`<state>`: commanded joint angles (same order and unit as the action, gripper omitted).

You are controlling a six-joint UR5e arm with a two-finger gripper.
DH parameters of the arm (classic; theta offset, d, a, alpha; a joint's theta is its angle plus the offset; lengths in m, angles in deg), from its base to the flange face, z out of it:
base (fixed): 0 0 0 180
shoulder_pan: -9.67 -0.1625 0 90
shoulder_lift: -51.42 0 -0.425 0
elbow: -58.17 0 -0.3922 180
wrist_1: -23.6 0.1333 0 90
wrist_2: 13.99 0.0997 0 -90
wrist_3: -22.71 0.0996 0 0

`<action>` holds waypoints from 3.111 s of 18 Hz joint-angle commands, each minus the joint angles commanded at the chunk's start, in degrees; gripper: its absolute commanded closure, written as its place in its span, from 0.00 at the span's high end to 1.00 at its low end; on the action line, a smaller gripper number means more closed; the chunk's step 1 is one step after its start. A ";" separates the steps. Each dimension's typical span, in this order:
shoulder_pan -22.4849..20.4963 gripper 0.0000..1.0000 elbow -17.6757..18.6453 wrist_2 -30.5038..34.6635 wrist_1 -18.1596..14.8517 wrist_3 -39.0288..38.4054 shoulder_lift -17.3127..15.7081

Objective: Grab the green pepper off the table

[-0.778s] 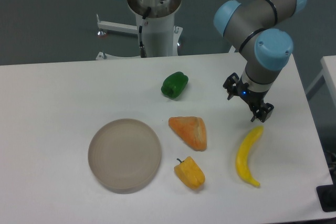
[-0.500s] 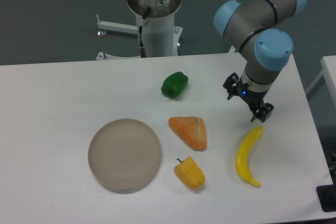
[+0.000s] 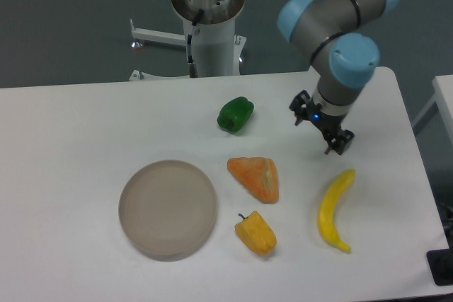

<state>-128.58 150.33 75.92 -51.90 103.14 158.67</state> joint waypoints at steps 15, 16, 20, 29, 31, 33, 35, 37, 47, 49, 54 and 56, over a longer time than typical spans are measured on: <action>6.95 1.00 14.01 -2.02 3.61 -14.52 -6.35; 6.95 1.00 14.01 -2.20 3.61 -14.60 -6.35; 6.94 1.00 14.18 -2.46 3.52 -16.45 -6.35; 6.95 1.00 16.56 -2.64 4.83 -16.98 -5.82; 6.95 1.00 17.00 -2.72 5.45 -18.03 -5.47; 7.12 1.00 17.44 -2.81 5.63 -18.91 -4.77; 7.38 0.93 17.18 -3.42 6.85 -19.26 -3.81; 7.30 0.30 17.09 -3.60 8.43 -19.18 -3.36; 0.19 0.00 1.37 -2.99 5.64 -17.33 -1.70; -0.17 0.00 -4.50 -2.81 3.88 -14.98 1.63; -0.09 0.01 -14.72 -0.44 2.46 -9.69 7.70; -0.09 0.02 -17.26 -0.35 2.38 -3.14 9.55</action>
<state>-128.67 133.07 75.57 -49.52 100.00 168.21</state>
